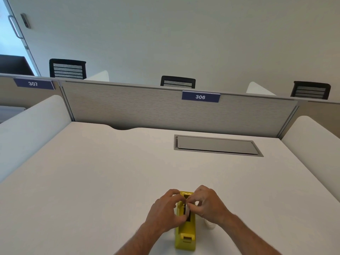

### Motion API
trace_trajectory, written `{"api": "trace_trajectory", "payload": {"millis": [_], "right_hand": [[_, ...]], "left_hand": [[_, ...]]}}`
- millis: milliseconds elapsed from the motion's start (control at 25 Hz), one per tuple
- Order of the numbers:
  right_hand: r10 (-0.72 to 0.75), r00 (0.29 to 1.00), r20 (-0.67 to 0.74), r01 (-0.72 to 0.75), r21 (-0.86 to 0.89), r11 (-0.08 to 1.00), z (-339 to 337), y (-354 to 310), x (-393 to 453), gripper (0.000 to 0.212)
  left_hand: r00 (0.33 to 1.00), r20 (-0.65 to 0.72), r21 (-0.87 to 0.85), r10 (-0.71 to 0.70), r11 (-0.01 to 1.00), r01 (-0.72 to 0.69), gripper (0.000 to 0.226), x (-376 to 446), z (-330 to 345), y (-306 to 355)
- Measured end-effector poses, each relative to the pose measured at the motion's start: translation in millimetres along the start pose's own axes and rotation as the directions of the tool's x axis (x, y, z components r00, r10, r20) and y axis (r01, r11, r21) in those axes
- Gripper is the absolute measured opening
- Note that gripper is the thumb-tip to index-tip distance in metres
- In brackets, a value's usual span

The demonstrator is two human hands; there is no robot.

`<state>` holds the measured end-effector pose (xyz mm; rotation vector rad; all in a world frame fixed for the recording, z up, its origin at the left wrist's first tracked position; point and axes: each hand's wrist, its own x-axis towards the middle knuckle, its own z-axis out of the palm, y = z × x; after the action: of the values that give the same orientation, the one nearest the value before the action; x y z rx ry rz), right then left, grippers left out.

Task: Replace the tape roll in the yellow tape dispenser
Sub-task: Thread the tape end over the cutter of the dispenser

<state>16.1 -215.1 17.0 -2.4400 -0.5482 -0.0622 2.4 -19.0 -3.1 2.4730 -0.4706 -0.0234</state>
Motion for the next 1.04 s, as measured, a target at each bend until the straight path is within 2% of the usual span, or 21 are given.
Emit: {"api": "trace_trajectory", "payload": {"millis": [280, 640, 1040], "right_hand": [[0.011, 1.0, 0.015, -0.01, -0.053, 0.999, 2.8, 0.5, -3.5, 0.029], [-0.027, 1.0, 0.003, 0.027, -0.006, 1.0, 0.2, 1.0, -2.1, 0.016], [-0.033, 0.999, -0.006, 0.033, -0.026, 0.999, -0.3, 1.1, -0.6, 0.015]], "left_hand": [[1.0, 0.01, -0.011, -0.002, 1.0, 0.002, 0.051, 0.4, -0.9, -1.3], [1.0, -0.009, 0.003, -0.005, 1.0, 0.006, 0.048, 0.3, 0.7, 1.0], [1.0, -0.005, 0.014, -0.019, 1.0, 0.019, 0.046, -0.8, 1.5, 1.7]]}}
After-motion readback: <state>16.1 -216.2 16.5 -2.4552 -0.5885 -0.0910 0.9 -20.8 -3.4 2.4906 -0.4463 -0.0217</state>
